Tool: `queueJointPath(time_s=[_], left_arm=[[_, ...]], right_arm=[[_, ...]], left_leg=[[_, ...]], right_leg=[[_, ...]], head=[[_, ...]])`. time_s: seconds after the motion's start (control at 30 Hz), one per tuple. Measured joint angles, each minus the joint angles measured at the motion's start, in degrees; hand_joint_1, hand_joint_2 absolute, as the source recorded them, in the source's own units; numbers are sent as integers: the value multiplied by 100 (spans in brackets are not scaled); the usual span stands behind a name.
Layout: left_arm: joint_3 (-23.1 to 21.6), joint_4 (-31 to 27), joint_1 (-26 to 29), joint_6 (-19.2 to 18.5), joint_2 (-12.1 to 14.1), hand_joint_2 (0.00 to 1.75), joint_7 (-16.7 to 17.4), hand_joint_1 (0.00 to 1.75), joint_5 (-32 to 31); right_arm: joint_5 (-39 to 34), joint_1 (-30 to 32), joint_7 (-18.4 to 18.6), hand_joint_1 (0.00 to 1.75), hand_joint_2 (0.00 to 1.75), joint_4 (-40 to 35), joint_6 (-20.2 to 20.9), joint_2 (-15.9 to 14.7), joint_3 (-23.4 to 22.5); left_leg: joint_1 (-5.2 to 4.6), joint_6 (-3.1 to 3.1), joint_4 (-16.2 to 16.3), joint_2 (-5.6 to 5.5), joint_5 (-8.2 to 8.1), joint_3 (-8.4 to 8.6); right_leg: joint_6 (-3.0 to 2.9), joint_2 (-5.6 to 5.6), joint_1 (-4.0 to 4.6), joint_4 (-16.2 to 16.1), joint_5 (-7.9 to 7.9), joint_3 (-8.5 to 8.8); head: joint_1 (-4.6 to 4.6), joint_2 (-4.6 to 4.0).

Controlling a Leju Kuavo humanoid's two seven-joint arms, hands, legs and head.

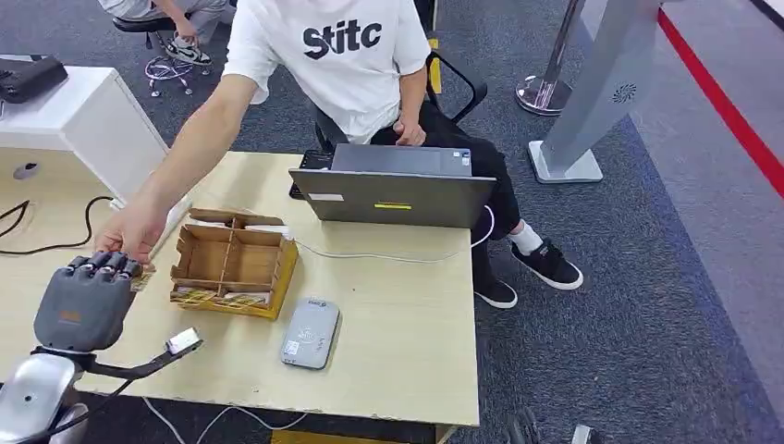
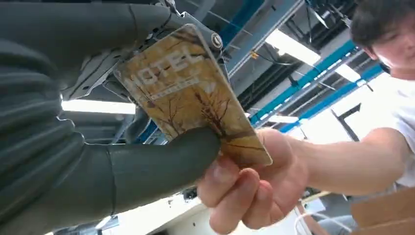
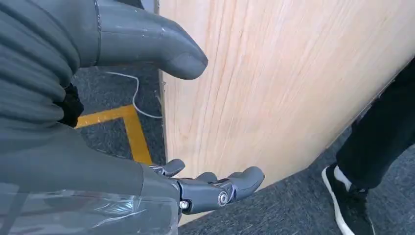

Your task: Pass the card to the sensor for recognition and then transmit it.

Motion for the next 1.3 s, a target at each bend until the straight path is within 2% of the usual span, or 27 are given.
queueJointPath(time_s=[0.23, 0.3, 0.47, 0.63, 0.87, 1.07, 1.3], left_arm=[[-2, 0, -53, 138, -175, 175, -15, 175, 98], [-40, 0, -118, 162, -339, 175, -101, 175, 247], [-477, 4, -203, 92, -754, 175, -245, 175, 426], [-1030, 79, -253, -13, -1003, 175, -339, 175, 450], [-1493, 238, -294, -243, -1127, 175, -533, 175, 295], [-2155, 590, -315, -356, -1248, 175, -450, 175, 142], [-2428, 913, -406, -625, -1302, 175, -365, 175, 135]], right_arm=[[-28, 1, -6, 0, 175, 0, -42, 0, 68], [-53, 1, -13, 0, 175, 2, -52, 0, 72], [-129, 1, -28, 0, 175, 2, -98, 22, 131], [-201, -4, -11, 0, 175, 2, -81, 28, 195], [-258, -5, -7, 0, 175, 4, -98, 28, 238], [-304, -9, 7, 0, 175, 20, -101, 28, 341], [-370, -14, 42, 0, 175, 39, -107, 28, 409]], left_leg=[[-1, 0, 0, -1, 0, 1], [-2, 1, 1, -4, 0, 0], [-3, 3, 2, -1, 1, 0], [-3, 2, 3, -1, 1, 0], [-2, 1, 2, -1, 0, 0], [-3, 1, 2, -1, 0, -1], [-3, 1, 2, -1, 0, 0]], right_leg=[[0, -1, 0, -1, 0, -1], [1, -3, -2, -1, 0, 0], [2, -1, -2, -1, 3, 0], [2, 1, -2, -1, 3, 0], [0, -1, -2, -1, 2, -2], [1, 0, -1, -1, 2, -1], [1, -1, -1, -1, 2, -1]], head=[[2, 0], [0, 2], [0, 0], [0, 2], [-2, 0], [2, 0], [2, 2]])
